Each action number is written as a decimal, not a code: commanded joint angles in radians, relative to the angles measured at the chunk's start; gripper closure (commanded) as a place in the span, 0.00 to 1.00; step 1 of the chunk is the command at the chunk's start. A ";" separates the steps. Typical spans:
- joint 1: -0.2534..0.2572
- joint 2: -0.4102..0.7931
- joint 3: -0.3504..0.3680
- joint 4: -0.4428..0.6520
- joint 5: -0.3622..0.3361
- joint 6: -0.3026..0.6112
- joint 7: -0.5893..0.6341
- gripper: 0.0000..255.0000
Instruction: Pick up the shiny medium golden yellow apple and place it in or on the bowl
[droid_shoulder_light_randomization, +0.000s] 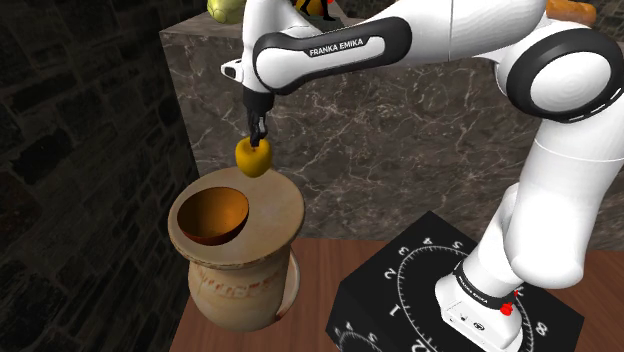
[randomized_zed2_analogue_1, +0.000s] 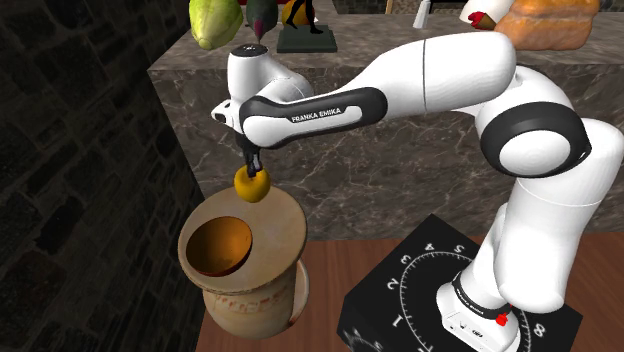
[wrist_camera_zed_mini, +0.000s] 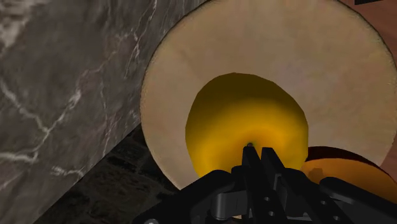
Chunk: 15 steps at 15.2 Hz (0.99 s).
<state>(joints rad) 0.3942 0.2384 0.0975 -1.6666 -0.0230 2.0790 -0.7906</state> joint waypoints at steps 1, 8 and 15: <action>0.000 -0.004 0.000 0.022 0.000 -0.026 0.000 1.00; 0.001 -0.011 0.001 0.107 0.002 -0.118 -0.001 1.00; 0.002 -0.005 0.002 0.210 0.001 -0.214 -0.001 1.00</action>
<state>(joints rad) 0.3977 0.2326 0.0997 -1.4729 -0.0222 1.8797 -0.7893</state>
